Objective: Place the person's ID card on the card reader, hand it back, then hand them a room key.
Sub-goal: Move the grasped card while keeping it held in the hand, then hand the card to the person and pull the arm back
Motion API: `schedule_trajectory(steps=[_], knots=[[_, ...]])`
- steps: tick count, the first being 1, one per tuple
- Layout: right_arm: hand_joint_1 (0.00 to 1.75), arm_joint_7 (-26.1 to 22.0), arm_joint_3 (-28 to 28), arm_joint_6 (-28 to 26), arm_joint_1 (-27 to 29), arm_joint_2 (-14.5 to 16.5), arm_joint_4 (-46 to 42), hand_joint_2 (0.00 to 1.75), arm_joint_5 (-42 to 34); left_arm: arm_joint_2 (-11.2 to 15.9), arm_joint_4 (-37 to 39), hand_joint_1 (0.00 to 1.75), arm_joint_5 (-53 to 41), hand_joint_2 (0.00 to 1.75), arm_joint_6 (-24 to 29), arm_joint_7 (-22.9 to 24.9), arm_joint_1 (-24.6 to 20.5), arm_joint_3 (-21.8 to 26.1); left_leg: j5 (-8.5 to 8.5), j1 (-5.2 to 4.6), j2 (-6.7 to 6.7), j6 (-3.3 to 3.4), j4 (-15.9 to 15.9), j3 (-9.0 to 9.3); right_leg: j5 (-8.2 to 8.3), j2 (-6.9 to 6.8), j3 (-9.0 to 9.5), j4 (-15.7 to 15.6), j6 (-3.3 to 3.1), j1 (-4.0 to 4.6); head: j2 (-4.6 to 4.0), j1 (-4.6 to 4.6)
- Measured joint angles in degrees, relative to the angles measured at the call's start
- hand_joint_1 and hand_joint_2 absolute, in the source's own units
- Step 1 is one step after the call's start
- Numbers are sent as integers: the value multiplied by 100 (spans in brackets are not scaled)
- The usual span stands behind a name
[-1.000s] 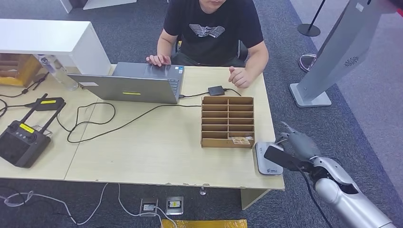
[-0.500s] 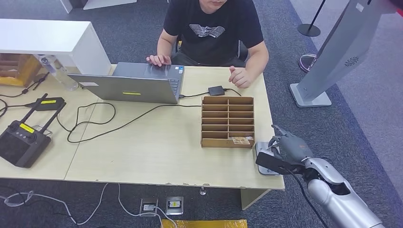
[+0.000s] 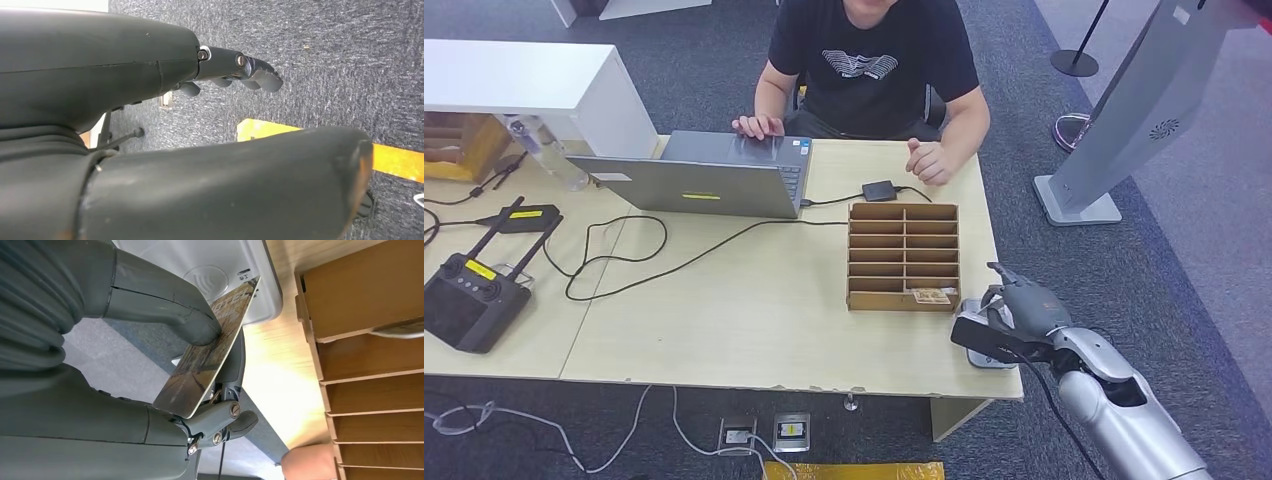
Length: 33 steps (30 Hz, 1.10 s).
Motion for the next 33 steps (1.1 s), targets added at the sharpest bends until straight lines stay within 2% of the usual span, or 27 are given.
schedule_trajectory(steps=[12, 33], knots=[[175, -161, -659, 123, 139, 214, 134, 175, 277, -8, 0, 0, -38, 0, 5, -43, 0, 2, 0, 0, 0, 0, 0, 1, 0, 2, 0, 0, 0, 0, 0, 1], [175, -336, -1095, 171, 167, 437, 364, 175, 481, -8, 7, 0, -49, 0, -56, -57, 0, 2, 0, 0, 2, 0, 0, 7, 0, 4, 4, 0, 0, 0, 0, 0]])
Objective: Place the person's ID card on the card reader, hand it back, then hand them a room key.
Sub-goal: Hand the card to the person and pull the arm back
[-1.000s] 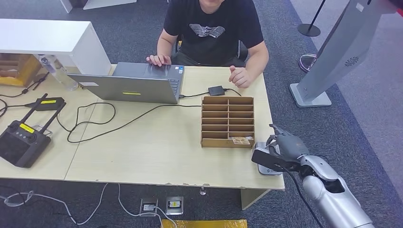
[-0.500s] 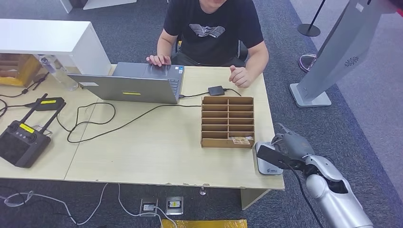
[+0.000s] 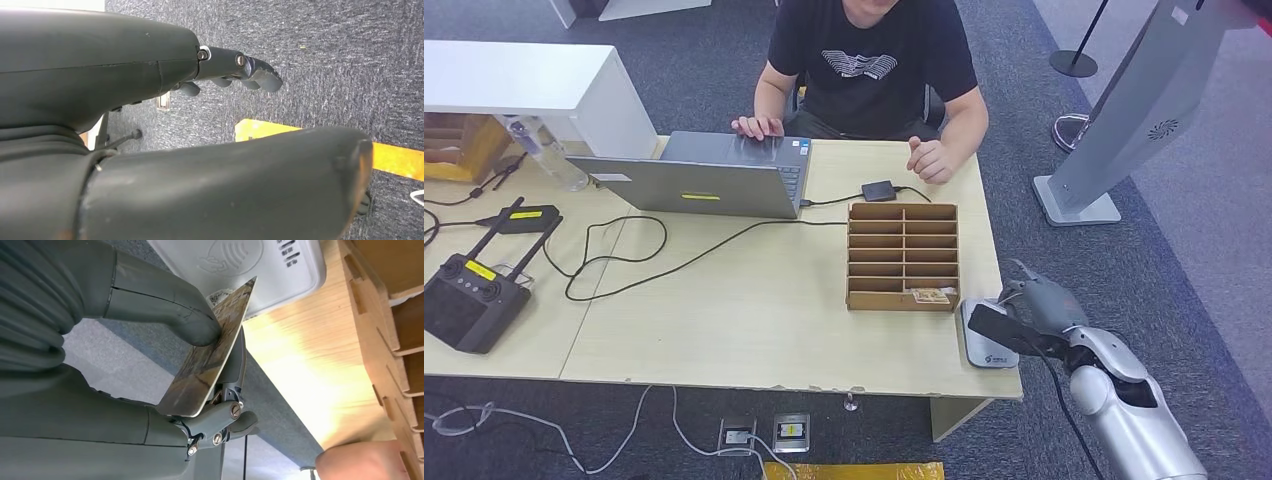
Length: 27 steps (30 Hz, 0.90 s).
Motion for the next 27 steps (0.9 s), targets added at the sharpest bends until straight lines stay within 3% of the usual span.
schedule_trajectory(steps=[12, 17, 21, 27], knots=[[175, 50, -22, -2, -7, 134, 49, 175, -3, -17, 0, 0, 72, 0, 35, -6, 0, 2, 0, 0, 1, 0, 0, 1, 1, 0, 2, 0, -1, 0, 0, 0], [175, 230, -237, 139, -358, 134, -223, 175, -187, -22, 0, 0, 120, 0, 75, -87, 0, 2, 2, -1, 13, -1, 0, 1, 9, 7, -1, 2, -5, -1, 0, -1], [175, 239, -482, 331, -877, -28, -612, 175, -444, -22, 0, 0, 130, 0, 93, -137, 3, 2, 3, -1, 21, 0, 1, 4, 10, 11, -2, 1, -6, -1, 0, 1], [175, 438, -600, -147, -1462, -607, -989, 175, -1372, 9, 0, 0, 120, 0, 61, -142, 15, 2, 2, -4, 21, 0, 2, 2, 10, 10, -2, 0, -5, -3, 0, 1]])
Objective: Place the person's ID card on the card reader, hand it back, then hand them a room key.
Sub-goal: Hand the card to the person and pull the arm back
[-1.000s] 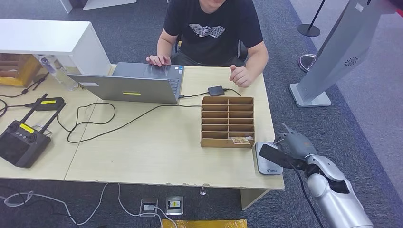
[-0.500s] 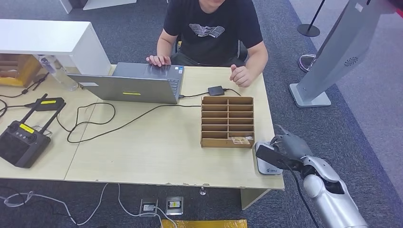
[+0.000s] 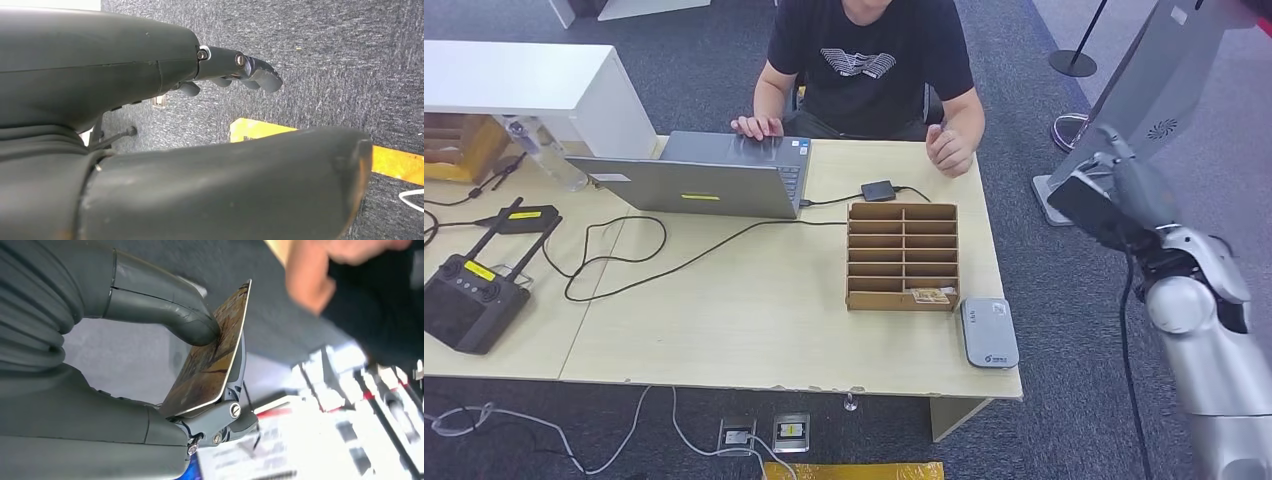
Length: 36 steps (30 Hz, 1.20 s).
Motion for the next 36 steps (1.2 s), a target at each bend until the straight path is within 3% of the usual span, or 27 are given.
schedule_trajectory(steps=[4, 8, 18, 24, 26, 31, 32, 33, 35, 36], knots=[[175, 176, 10, -228, -186, -333, -151, 175, -446, 55, 0, 0, -60, 0, -75, 0, 2, -2, -1, 2, 0, -1, 0, 0, 0, 0, 1, 0, 0, 1, 0, -1], [175, 262, 109, -305, -176, -436, -241, 175, -589, 101, 0, 0, -144, 0, -118, 0, 0, -2, -2, 7, 0, -1, -2, -1, -1, 2, 1, 0, -1, 6, 0, -2], [175, 140, 886, -1019, -68, -148, -59, 175, -669, 111, 0, 0, -258, 0, -145, -31, -8, -4, 0, 17, -6, -4, -3, -8, -2, -7, 2, 2, -4, 17, 0, 1], [175, 94, 951, -1119, -68, -82, -1, 175, -622, 111, 0, 0, -278, 0, -150, -37, -11, -4, 0, 17, -5, -4, -3, -7, -3, -6, 2, 2, -4, 17, 0, -1], [175, 32, 1026, -1244, -72, 20, 110, 175, -567, 111, 0, 0, -293, 0, -157, -43, -18, -4, 0, 17, -4, -4, -3, -7, -3, -6, 2, 2, -5, 17, 0, -1], [175, -305, 1354, -1675, -382, 878, 1370, 175, -243, 111, 0, 0, -346, 0, -221, -34, -29, -4, 2, 17, -10, -7, -2, -8, -4, -9, 1, 2, -6, 18, 0, -1], [168, -320, 1365, -1682, -418, 934, 1477, 175, -210, 111, 0, 0, -345, 0, -222, -24, -29, -4, 2, 17, -10, -7, -2, -8, -4, -9, 1, 2, -6, 18, 0, 0], [136, -336, 1370, -1688, -453, 986, 1581, 175, -168, 111, 0, 0, -345, 0, -226, -13, -29, -4, 2, 17, -10, -7, -2, -8, -4, -9, 1, 2, -6, 17, 0, 0], [48, -363, 1373, -1696, -509, 1081, 1785, 175, -51, 111, 0, 0, -346, 0, -241, 7, -27, -4, 2, 17, -10, -7, -2, -8, -4, -10, 1, 2, -6, 17, 0, 1], [11, -372, 1373, -1698, -526, 1121, 1871, 131, 10, 111, 0, 0, -346, 0, -248, 11, -26, -4, 2, 17, -10, -7, -2, -8, -4, -10, 1, 2, -6, 17, 0, 1]])
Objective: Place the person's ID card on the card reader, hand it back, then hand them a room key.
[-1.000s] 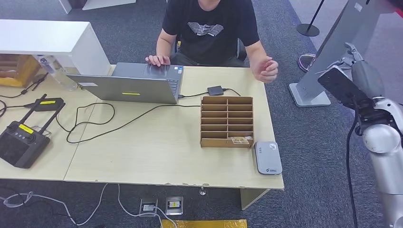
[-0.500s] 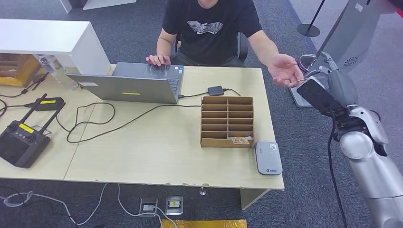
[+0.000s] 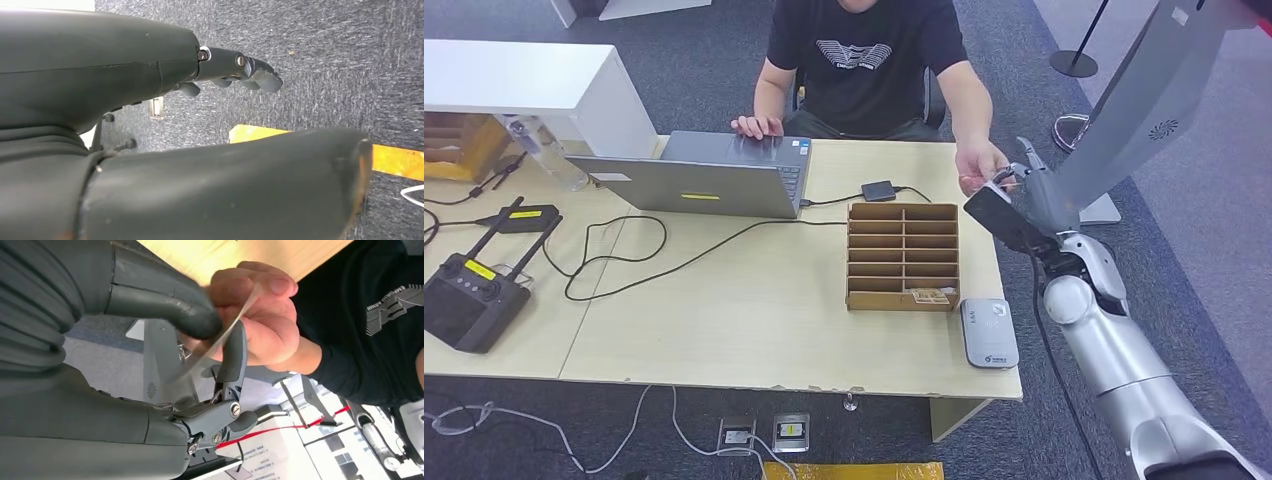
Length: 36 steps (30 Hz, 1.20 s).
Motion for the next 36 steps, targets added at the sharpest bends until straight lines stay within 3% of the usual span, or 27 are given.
schedule_trajectory(steps=[1, 3, 13, 20, 23, 27, 31, 36], knots=[[0, -5, -1, -5, -12, 37, 78, 87, 63, 0, 0, 0, 0, 0, -6, 2, 1, 0, 0, 0, 0, 0, 0, 0, 0, 0, 0, 0, 0, 0, 0, 1], [0, -10, -3, -17, -28, 100, 216, 0, 159, 0, 0, 0, -1, 0, -8, 2, 3, 0, 0, 0, 0, 0, 0, 0, 0, 0, 0, 0, 0, 0, 0, 0], [0, -70, -51, -132, -35, 224, 519, 0, 729, -1, 0, 0, 24, 0, 41, 2, 11, 0, 0, 0, 2, 0, 1, 4, 0, 2, -2, -1, 0, 0, 0, -1], [0, 65, -177, 249, 224, 39, -166, 0, 843, -2, 0, 0, 62, 0, 56, 2, 30, 0, -1, 0, 12, 0, 1, 8, 0, 14, -2, -2, 0, 0, 0, -1], [0, 390, -201, 768, 401, -155, -619, 0, 660, -3, 0, 0, 102, 0, 59, 29, 36, 1, -1, -1, 11, 0, 3, 12, 0, 13, -2, -3, 0, 0, 0, -2], [0, 1094, -229, 1402, 772, -743, -1582, 0, 104, -4, 0, 0, 146, 0, 83, 82, 78, 2, -4, -2, 10, -1, 3, 9, 1, 9, -2, -4, 0, -2, 0, 1], [0, 1337, -233, 1357, 1084, -1290, -2423, 175, 1, -5, 0, 0, 167, 0, 96, 98, 85, 5, -12, -2, 26, -6, 3, 19, 1, 31, -1, -7, 0, -2, 0, -2], [0, 1806, -140, 887, 1780, -1811, -3377, 175, 132, -22, -3, 0, 202, 0, 126, 126, 85, 13, -16, 4, 25, -11, 1, 19, -1, 30, 3, -7, -3, 3, 0, -1]])
